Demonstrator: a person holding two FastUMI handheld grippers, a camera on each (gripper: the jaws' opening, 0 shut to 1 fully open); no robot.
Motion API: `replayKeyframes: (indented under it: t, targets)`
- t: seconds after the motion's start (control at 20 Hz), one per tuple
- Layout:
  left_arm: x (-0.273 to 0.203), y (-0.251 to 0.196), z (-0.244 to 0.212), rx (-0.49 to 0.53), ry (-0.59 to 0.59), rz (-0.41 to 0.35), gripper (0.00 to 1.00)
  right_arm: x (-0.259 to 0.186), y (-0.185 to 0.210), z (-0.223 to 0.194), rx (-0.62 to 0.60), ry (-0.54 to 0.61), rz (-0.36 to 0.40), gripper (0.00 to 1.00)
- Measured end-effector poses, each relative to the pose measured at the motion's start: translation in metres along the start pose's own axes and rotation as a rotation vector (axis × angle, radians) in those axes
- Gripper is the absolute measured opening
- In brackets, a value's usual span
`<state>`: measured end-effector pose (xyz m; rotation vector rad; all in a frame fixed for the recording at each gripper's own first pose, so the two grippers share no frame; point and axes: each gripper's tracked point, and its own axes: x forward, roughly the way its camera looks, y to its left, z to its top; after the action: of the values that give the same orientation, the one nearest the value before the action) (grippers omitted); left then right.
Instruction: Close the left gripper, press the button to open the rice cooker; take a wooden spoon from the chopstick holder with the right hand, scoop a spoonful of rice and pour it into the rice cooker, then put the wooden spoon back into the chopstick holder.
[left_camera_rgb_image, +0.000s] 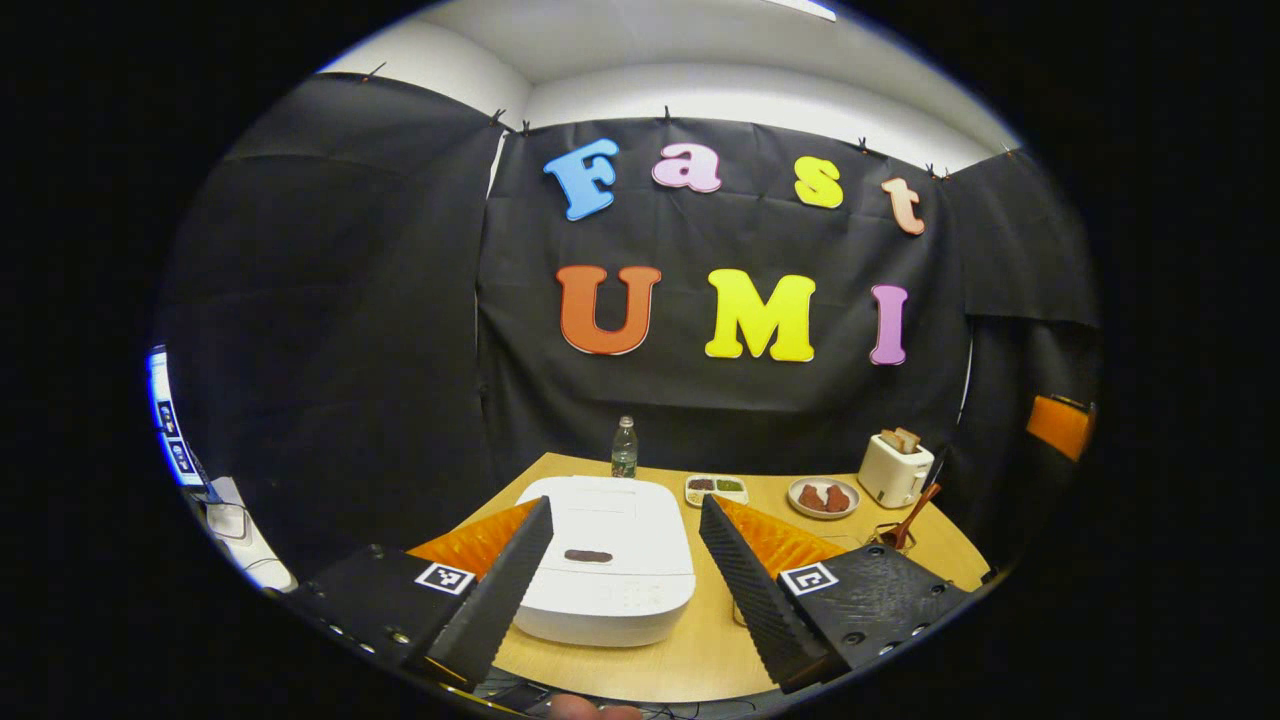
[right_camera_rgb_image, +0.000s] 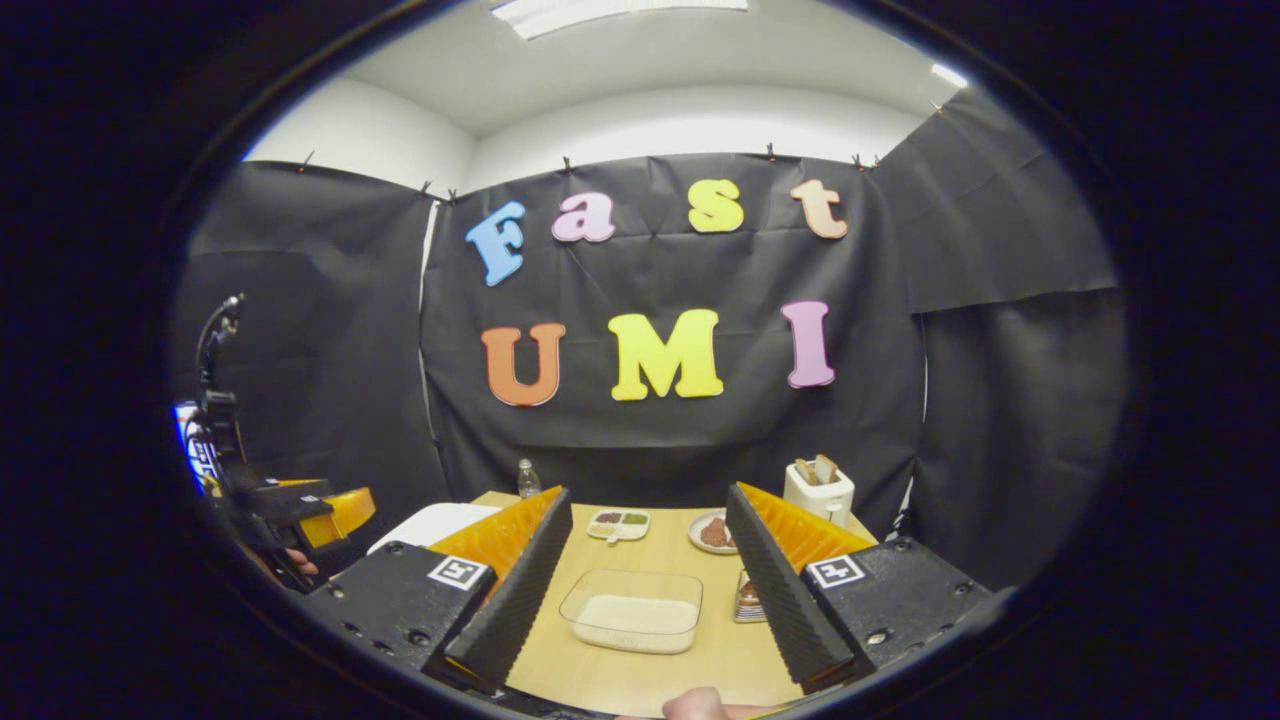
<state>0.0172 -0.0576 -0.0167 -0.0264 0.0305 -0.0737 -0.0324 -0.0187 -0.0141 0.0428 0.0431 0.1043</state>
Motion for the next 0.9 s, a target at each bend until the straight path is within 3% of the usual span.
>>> replayKeyframes:
  t: [0.1,0.2,0.35,0.75,0.8,0.9]
  targets:
    - [-0.031,-0.014,0.016,-0.012,-0.025,0.004,0.95,-0.014,0.003,-0.007,0.011,0.002,0.03,1.0]
    - [-0.061,-0.025,0.026,-0.016,-0.037,0.005,0.95,-0.029,0.006,-0.013,0.017,0.021,0.055,0.96]
    - [-0.089,-0.038,0.039,-0.037,-0.052,-0.002,0.95,-0.044,0.002,-0.011,0.018,0.029,0.053,1.0]
    - [-0.117,-0.043,0.045,-0.029,-0.088,-0.02,0.95,-0.061,0.005,0.0,0.021,0.016,-0.001,1.0]
    - [-0.117,-0.041,0.047,-0.034,-0.092,-0.024,0.95,-0.062,0.008,0.002,0.026,0.006,-0.004,0.96]
    - [-0.116,-0.035,0.049,-0.031,-0.102,-0.023,0.95,-0.064,0.012,0.001,0.022,0.006,-0.017,1.0]
